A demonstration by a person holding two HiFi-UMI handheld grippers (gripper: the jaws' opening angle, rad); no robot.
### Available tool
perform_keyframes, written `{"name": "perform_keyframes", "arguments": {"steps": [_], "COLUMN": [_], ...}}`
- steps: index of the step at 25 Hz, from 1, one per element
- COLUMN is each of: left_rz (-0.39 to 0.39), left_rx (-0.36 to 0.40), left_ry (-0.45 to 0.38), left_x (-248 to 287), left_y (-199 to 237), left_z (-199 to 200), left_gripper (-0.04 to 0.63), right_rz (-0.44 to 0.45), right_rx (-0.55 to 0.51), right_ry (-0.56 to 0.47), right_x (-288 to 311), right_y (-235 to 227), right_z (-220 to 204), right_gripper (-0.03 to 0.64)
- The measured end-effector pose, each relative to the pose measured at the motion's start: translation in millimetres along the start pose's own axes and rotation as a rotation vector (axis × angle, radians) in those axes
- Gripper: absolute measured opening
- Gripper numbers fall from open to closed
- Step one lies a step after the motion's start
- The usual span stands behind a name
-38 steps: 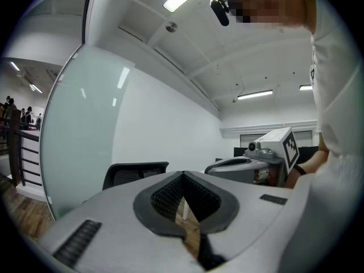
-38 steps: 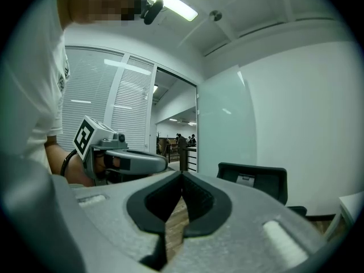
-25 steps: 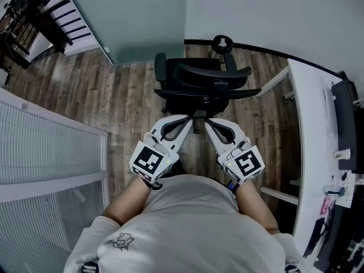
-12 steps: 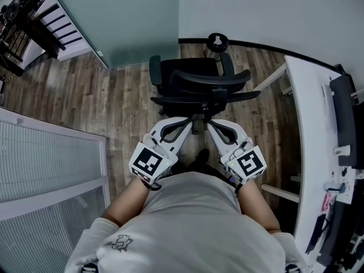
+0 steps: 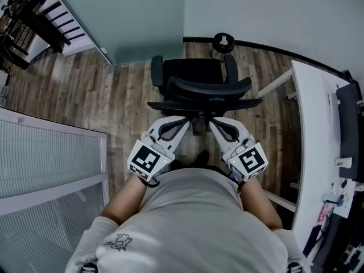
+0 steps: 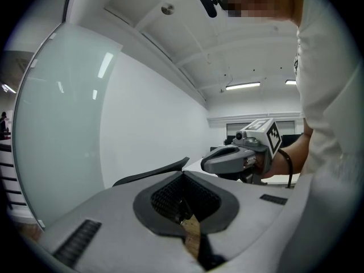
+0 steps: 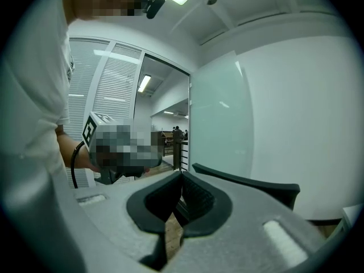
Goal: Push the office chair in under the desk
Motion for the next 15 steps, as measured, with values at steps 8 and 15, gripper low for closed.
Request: {"name": "perform_keyframes", "arguments": {"steps": [8, 15], "left_rz": [0.051, 0.062], "left_rx": [0.032, 0.112], "left_ry": [0.084, 0.184], "left_x": [48, 75], "left_y": [9, 10], "left_z": [-12, -29], "left_gripper": [0.002, 0.046], "right_rz": [0.059, 0.107], "right_rx": [-0.003, -0.018], "right_ry": [0.014, 0.055], "right_x": [-10, -19], "right_y": [-62, -94], "right_z": [-17, -42], "right_gripper": [0.021, 0.049]}}
Point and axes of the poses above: the fingertips, and each gripper's own axes: x forward along the fingers, y to its left, z out of its top, the point moved 10 cm from there along -x, backward along the fingers, and after that the axes turned 6 degrees about -x, right-handed, at the moved point
